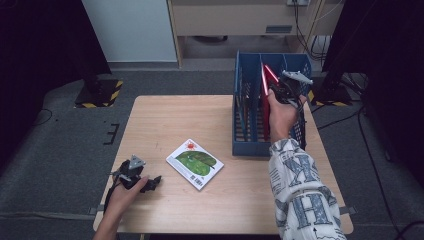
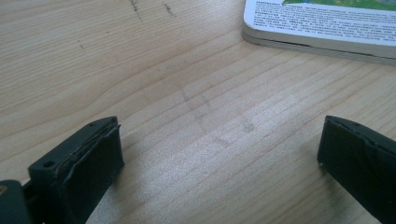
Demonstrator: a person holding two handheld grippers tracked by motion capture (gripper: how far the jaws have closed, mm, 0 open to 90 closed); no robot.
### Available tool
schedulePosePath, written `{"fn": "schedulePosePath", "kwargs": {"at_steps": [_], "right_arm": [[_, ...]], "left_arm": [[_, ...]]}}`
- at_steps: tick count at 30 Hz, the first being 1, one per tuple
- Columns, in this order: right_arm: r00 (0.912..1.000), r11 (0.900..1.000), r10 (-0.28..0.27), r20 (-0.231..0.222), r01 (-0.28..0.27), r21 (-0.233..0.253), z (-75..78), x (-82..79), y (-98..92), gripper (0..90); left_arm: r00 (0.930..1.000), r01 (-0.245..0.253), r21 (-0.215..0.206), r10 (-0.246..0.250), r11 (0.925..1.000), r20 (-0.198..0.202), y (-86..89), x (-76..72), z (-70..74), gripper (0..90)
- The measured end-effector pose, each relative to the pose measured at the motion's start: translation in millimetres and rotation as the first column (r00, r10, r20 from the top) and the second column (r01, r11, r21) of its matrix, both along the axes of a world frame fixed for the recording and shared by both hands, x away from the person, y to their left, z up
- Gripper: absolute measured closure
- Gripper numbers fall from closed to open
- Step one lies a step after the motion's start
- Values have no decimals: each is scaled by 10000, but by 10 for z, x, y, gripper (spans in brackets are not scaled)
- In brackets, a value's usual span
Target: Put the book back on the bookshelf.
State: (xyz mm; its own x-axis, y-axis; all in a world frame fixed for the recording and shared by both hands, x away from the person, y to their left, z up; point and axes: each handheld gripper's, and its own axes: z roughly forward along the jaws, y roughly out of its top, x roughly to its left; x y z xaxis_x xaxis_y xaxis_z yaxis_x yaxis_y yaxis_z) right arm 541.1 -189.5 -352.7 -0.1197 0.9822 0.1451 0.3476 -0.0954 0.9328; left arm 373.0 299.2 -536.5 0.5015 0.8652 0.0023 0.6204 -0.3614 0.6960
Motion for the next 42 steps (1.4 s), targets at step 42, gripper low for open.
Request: {"fn": "schedulePosePath", "kwargs": {"at_steps": [42], "right_arm": [[9934,9895,664,-939,-777,-1219,90,-310,-166,738]], "left_arm": [[10000,7,1,-7,10000,2,-3,1,0,0]]}}
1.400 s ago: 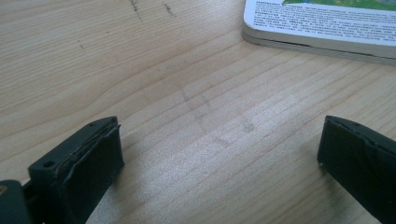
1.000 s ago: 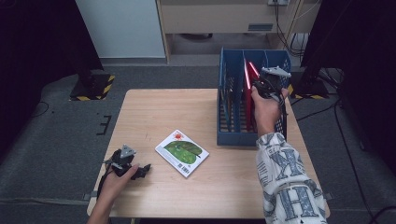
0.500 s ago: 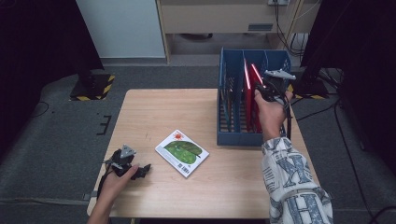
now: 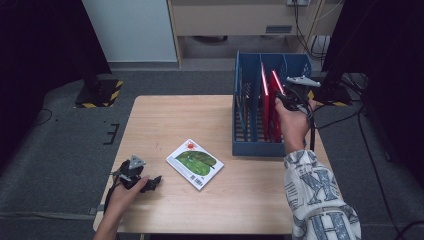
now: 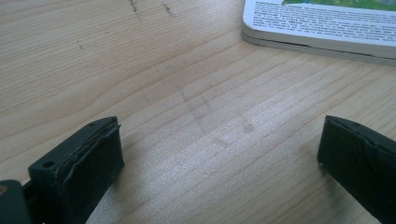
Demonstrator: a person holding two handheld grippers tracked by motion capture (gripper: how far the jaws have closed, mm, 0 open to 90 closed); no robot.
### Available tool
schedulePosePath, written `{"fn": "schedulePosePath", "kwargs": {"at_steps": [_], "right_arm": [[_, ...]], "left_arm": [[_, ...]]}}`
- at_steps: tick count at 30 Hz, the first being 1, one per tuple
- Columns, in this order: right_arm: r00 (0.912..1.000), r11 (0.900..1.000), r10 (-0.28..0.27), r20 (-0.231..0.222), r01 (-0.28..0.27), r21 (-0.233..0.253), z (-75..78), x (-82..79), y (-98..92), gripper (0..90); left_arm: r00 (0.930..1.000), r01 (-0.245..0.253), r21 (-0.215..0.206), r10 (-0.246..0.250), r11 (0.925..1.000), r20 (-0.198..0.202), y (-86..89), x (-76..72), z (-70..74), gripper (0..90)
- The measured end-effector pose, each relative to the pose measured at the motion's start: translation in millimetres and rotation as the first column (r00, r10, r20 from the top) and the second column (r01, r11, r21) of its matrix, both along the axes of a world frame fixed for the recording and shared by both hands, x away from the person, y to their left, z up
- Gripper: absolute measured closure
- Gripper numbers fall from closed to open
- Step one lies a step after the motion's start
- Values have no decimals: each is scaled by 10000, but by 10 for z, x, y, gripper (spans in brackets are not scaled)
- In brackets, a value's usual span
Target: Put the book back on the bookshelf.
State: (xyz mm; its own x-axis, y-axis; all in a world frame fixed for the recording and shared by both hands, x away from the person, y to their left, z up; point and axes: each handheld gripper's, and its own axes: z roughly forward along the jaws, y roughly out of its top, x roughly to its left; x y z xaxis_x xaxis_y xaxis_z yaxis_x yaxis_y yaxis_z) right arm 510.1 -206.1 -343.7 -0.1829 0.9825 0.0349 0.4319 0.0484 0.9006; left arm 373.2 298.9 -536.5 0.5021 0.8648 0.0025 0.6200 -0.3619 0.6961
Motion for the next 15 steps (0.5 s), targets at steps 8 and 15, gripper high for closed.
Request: {"fn": "schedulePosePath", "kwargs": {"at_steps": [8,15], "right_arm": [[9998,9997,145,-95,-143,174,-1,-15,-1,724],[9995,9988,271,-166,-264,402,36,-11,12,701]], "left_arm": [[10000,0,-3,0,10000,0,0,0,0,0],[10000,3,2,-3,10000,-2,0,0,0,0]]}}
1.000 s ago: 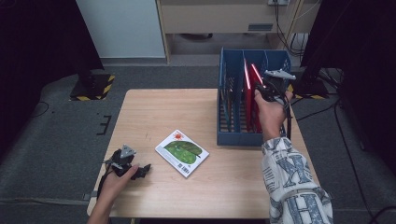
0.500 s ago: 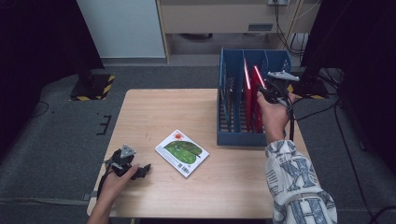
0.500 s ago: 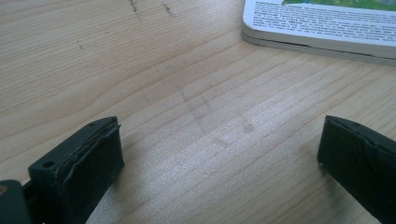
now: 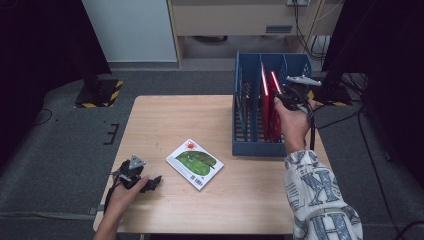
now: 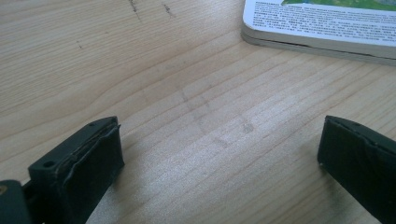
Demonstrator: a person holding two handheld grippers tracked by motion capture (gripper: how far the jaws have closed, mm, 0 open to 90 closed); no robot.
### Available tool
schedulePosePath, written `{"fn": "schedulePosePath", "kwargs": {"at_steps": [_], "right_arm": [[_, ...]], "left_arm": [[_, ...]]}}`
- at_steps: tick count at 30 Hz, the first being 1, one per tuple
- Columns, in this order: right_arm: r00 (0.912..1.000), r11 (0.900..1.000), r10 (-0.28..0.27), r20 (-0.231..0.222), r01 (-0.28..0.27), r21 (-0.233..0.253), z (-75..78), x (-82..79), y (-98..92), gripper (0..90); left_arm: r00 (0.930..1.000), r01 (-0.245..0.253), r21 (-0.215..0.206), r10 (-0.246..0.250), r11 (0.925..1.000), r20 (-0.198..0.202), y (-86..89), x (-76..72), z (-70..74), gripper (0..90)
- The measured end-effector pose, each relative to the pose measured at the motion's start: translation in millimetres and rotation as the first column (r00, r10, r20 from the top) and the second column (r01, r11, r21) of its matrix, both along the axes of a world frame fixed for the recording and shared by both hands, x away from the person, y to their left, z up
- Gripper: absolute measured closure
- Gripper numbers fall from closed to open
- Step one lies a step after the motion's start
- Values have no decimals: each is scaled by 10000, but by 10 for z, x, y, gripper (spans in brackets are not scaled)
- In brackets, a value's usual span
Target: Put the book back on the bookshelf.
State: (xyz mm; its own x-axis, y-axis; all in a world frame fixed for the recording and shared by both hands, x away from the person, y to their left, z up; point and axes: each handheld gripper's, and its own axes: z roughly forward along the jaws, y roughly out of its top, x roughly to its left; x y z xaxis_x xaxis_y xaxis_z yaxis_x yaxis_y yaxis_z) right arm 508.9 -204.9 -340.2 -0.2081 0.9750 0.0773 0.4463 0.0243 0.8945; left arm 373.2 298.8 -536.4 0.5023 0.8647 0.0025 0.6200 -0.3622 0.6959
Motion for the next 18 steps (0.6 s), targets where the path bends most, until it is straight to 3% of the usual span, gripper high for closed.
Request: {"fn": "schedulePosePath", "kwargs": {"at_steps": [12,18], "right_arm": [[9995,9996,-65,-323,56,-281,30,43,12,725],[9989,9975,-210,-409,182,-687,44,50,27,755]], "left_arm": [[10000,-2,-1,2,10000,2,0,0,0,0],[10000,-4,-3,4,10000,3,0,0,0,0]]}}
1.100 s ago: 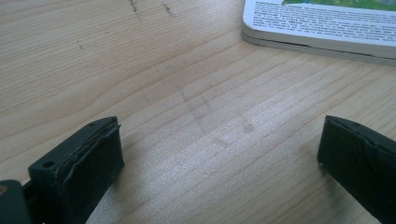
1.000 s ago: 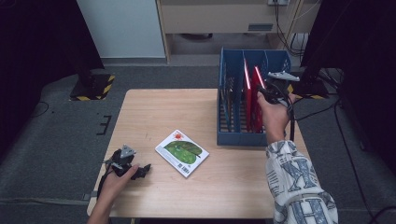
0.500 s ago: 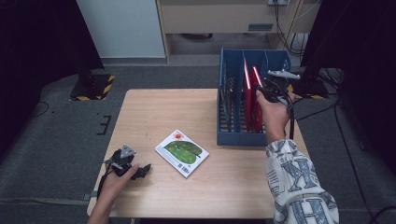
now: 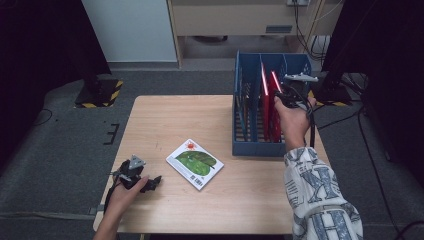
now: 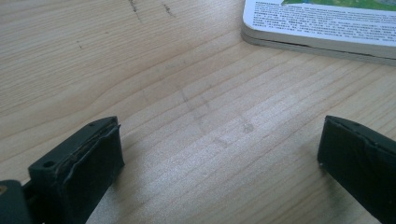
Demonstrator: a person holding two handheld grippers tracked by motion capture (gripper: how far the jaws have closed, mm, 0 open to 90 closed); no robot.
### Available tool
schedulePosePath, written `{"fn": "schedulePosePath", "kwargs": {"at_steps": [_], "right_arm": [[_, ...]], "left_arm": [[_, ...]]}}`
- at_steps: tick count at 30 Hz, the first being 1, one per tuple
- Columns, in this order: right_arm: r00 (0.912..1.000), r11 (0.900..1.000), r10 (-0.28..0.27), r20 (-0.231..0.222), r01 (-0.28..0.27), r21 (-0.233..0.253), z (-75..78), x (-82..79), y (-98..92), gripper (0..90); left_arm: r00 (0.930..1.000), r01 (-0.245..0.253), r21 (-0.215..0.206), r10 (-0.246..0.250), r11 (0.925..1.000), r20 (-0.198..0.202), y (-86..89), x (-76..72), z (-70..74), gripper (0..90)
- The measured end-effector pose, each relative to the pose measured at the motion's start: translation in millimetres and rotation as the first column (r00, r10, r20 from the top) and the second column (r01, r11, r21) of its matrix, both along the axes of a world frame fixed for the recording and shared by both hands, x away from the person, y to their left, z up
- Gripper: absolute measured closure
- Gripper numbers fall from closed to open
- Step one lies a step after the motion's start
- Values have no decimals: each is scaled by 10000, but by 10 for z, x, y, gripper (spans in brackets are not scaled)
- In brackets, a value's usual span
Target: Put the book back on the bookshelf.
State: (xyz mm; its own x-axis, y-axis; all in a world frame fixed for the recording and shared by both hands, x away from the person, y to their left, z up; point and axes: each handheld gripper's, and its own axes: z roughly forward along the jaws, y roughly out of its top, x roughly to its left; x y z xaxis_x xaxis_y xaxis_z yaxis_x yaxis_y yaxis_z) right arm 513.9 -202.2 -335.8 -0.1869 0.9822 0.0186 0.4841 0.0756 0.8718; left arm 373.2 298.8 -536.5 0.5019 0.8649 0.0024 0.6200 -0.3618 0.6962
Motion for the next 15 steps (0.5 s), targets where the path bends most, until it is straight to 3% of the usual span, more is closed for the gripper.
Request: {"fn": "schedulePosePath", "kwargs": {"at_steps": [4,15], "right_arm": [[9992,9995,-318,237,320,-79,-11,-17,-16,779],[9979,9981,-603,252,600,139,4,6,-77,792]], "left_arm": [[10000,4,2,-4,10000,-1,0,0,0,0],[10000,5,2,-5,10000,-3,0,0,0,0]]}}
